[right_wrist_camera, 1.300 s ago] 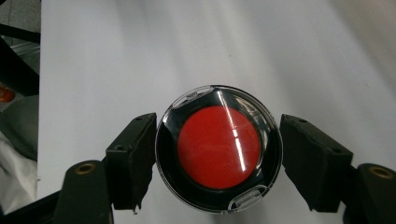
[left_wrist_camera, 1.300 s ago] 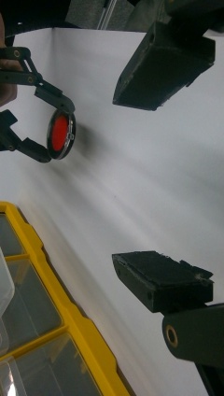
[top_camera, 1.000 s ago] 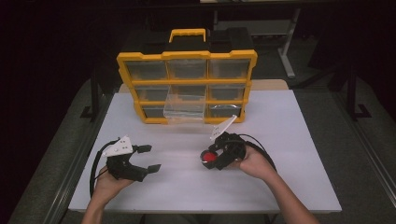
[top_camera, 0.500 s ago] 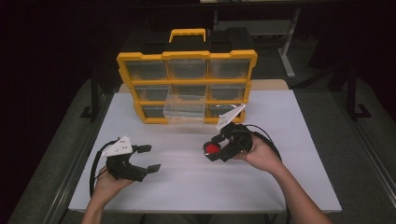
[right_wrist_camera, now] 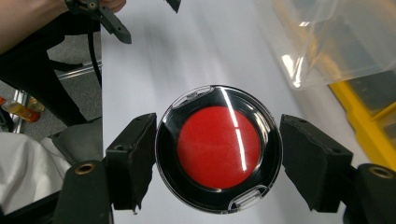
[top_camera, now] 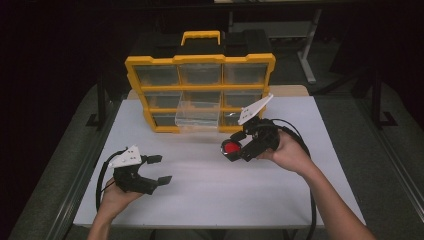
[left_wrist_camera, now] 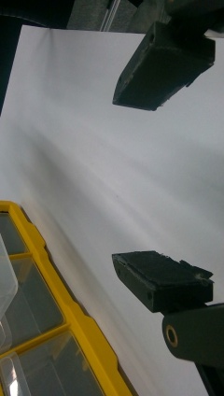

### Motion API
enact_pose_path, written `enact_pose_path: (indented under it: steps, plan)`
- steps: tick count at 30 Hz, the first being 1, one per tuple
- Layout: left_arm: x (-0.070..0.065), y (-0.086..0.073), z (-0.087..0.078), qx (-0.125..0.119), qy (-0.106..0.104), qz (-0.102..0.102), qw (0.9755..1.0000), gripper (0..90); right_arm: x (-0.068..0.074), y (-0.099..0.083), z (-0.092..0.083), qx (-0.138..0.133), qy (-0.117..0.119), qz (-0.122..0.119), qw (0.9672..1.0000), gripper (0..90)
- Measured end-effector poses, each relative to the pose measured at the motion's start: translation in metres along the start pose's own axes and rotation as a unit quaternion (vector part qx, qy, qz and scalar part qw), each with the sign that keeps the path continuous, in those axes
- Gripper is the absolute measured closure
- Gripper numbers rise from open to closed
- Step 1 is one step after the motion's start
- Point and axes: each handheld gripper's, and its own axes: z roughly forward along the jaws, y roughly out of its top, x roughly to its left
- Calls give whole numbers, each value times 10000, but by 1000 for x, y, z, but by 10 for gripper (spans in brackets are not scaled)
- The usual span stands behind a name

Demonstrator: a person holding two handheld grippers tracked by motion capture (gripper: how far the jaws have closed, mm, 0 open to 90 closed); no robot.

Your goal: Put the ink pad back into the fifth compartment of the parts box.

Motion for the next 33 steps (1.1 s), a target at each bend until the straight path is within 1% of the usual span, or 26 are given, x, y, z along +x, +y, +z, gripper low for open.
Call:
enact_pose_path:
  steps: [3, 5, 11, 13, 16, 17, 18, 19, 20, 21, 22, 28, 33]
  plan:
    - [0, 0, -1, -10, 5, -21, 10000, 200, 1, 5, -7, 31, -45, 31, 10000, 287]
    - [0, 0, -1, -10, 7, -12, 10000, 200, 0, 10, -11, -16, -66, -55, 10000, 287]
    - [1, 0, -1, -5, 16, 11, 10000, 200, -4, 22, -21, -91, -127, -165, 9997, 287]
    - [1, 0, -1, -17, 12, -21, 10000, 201, -5, 27, -24, -88, -160, -173, 9997, 287]
    - [1, 0, -1, -56, 19, -41, 10000, 201, -6, 34, -31, -195, -196, -205, 9994, 287]
    - [0, -1, -1, -65, 21, -78, 9999, 201, -7, 36, -33, -231, -202, -208, 9993, 287]
    - [1, -1, -2, -67, 21, -73, 9999, 201, -7, 39, -35, -259, -213, -178, 9993, 287]
    - [1, -1, -2, -70, 21, -63, 10000, 201, -8, 42, -37, -272, -215, -219, 9992, 287]
    - [1, -1, -2, -72, 21, -71, 9999, 201, -8, 45, -39, -310, -214, -188, 9991, 287]
    - [1, -1, -2, -67, 22, -64, 10000, 201, -9, 47, -40, -308, -233, -233, 9990, 287]
    - [1, -1, -2, -67, 25, -71, 9999, 201, -9, 50, -42, -340, -223, -206, 9990, 287]
    - [1, -1, -2, -46, 21, -68, 10000, 201, -12, 67, -47, -347, -262, -323, 9985, 287]
    - [1, -1, -3, -18, 25, -70, 10000, 201, -14, 82, -48, -354, -279, -340, 9984, 287]
